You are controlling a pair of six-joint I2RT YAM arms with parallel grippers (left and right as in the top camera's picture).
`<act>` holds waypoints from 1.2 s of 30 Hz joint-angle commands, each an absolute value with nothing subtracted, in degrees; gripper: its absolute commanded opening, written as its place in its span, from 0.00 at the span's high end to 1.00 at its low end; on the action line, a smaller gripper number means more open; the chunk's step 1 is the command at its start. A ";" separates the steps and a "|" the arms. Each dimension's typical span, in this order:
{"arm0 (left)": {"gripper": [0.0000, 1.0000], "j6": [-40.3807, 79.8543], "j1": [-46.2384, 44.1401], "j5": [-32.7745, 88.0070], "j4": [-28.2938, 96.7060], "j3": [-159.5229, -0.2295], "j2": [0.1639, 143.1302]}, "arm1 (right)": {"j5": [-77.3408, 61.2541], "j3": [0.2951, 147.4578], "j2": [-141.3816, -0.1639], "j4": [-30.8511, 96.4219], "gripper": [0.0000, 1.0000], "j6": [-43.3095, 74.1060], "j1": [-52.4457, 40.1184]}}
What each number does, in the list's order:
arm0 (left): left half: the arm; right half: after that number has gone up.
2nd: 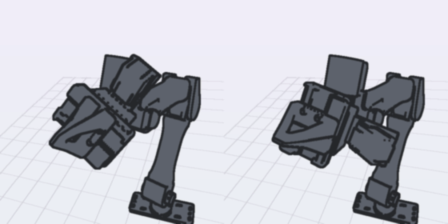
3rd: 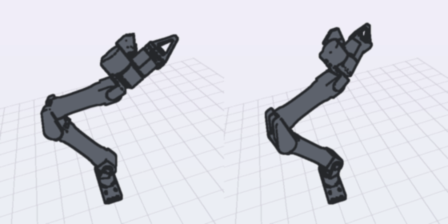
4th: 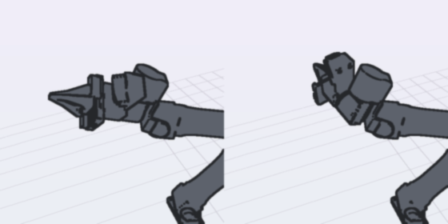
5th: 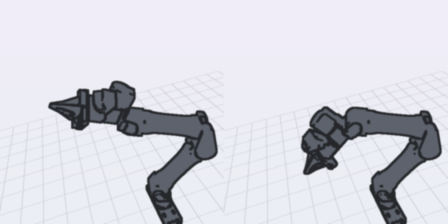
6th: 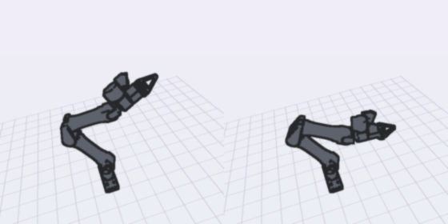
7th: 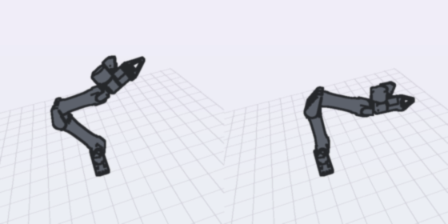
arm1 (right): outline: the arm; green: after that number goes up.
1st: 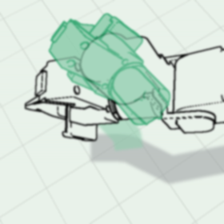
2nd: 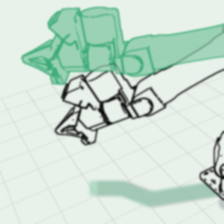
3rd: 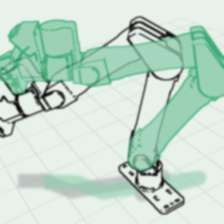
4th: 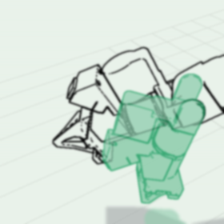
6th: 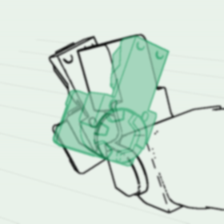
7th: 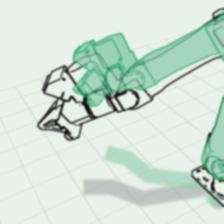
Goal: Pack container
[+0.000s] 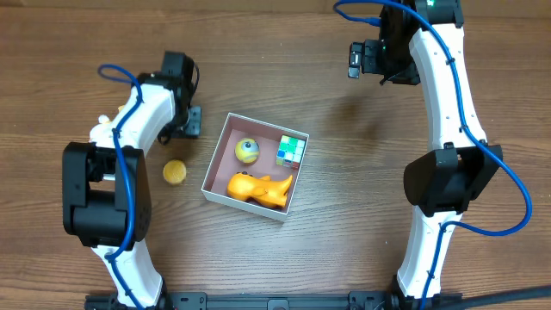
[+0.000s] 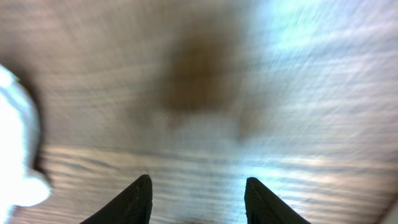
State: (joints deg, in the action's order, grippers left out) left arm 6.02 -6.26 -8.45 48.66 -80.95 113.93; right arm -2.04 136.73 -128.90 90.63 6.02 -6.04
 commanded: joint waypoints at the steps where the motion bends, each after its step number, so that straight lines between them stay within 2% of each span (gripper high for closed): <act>1: 0.51 6.44 -6.02 -9.26 51.05 -87.15 114.08 | -1.32 137.97 -128.38 90.35 0.00 6.68 -6.13; 7: 0.50 6.46 -6.02 -9.21 52.38 -89.43 114.10 | -1.32 137.97 -128.38 90.35 0.00 6.68 -6.13; 10: 0.34 6.44 -6.02 -9.21 54.94 -89.43 114.08 | -1.32 137.97 -128.38 90.35 0.00 6.68 -6.13; 11: 0.32 6.46 -6.02 -9.17 56.47 -89.43 114.10 | -1.32 137.97 -128.38 90.35 0.00 6.68 -6.13; 15: 0.34 8.45 -6.02 -7.86 62.74 -89.43 113.86 | -1.32 137.97 -128.38 90.35 0.00 6.68 -6.13; 18: 0.30 10.57 -6.15 -7.44 65.84 -89.43 111.74 | -1.32 137.97 -128.38 90.35 0.00 6.68 -6.13; 21: 0.25 11.99 -6.13 -7.20 68.47 -89.43 105.38 | -1.32 137.97 -128.38 90.35 0.00 6.68 -6.13; 27: 0.22 14.02 -6.13 -5.08 71.72 -88.40 92.88 | -1.32 137.97 -128.38 90.35 0.00 6.68 -6.13; 36: 0.21 17.41 -6.15 -4.84 71.13 -74.17 90.19 | -1.32 137.97 -128.38 90.35 0.00 6.68 -6.13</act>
State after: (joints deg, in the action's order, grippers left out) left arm 14.94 -6.28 -5.80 72.16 -78.56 89.54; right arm -2.04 136.73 -128.90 90.59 6.04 -6.04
